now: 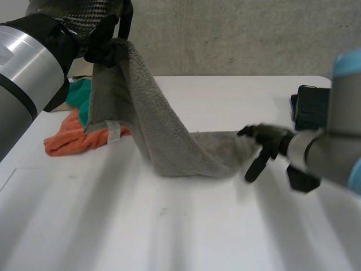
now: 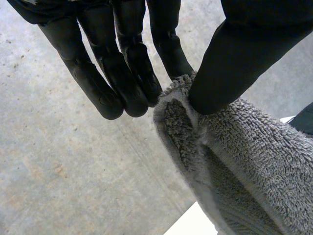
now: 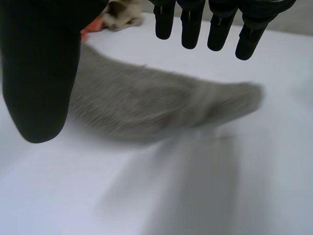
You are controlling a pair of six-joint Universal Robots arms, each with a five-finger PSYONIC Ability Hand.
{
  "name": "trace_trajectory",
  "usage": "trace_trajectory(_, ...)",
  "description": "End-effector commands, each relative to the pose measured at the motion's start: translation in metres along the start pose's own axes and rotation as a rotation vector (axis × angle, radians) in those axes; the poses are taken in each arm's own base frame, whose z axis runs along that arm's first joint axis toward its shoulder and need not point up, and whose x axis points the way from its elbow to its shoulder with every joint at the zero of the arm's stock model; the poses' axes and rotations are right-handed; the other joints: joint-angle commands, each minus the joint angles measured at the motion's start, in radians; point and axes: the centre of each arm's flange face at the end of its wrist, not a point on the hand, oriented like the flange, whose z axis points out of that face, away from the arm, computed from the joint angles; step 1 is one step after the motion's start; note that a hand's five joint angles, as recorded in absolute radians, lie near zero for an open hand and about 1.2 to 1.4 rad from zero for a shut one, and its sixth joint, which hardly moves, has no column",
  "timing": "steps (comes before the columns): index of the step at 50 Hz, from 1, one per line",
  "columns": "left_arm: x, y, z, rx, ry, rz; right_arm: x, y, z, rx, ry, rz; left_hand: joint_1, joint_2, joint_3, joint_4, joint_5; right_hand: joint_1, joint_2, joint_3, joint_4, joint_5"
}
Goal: Fold the laundry.
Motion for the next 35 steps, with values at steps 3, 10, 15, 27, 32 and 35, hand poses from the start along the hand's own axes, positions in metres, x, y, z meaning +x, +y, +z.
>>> trace_trajectory(3, 0.008, -0.010, -0.004, 0.025, 0.008, -0.011, -0.038, 0.055, 0.041, 0.163, -0.090, 0.015, 0.252, 0.202, 0.209, 0.200, 0.240, 0.287, 0.298, 0.298, 0.292, 0.284)
trace_trajectory(10, 0.007, -0.014, -0.006, 0.033, -0.002, -0.014, -0.030, 0.062, 0.055, 0.145, 0.029, 0.017, 0.252, 0.202, 0.209, 0.200, 0.240, 1.098, 1.110, 1.109, 1.104, 1.096)
trace_trajectory(15, 0.001, -0.007, -0.006, 0.011, -0.019, -0.008, -0.018, 0.044, 0.034, 0.178, 0.097, -0.017, 0.252, 0.202, 0.209, 0.200, 0.240, 1.174, 1.185, 1.185, 1.180, 1.171)
trace_trajectory(27, -0.009, 0.028, -0.027, -0.196, 0.013, 0.010, 0.015, -0.066, -0.002, 0.361, -0.004, -0.382, 0.252, 0.202, 0.209, 0.200, 0.240, 1.174, 1.185, 1.185, 1.180, 1.171)
trace_trajectory(32, -0.008, 0.049, -0.039, -0.304, 0.061, -0.004, 0.022, -0.095, 0.029, 0.355, -0.008, -0.451, 0.252, 0.202, 0.209, 0.200, 0.240, 1.174, 1.185, 1.185, 1.180, 1.171)
trace_trajectory(35, -0.005, 0.058, -0.040, -0.321, 0.078, -0.012, 0.019, -0.091, 0.050, 0.337, -0.043, -0.505, 0.252, 0.202, 0.209, 0.200, 0.240, 1.174, 1.185, 1.185, 1.180, 1.171)
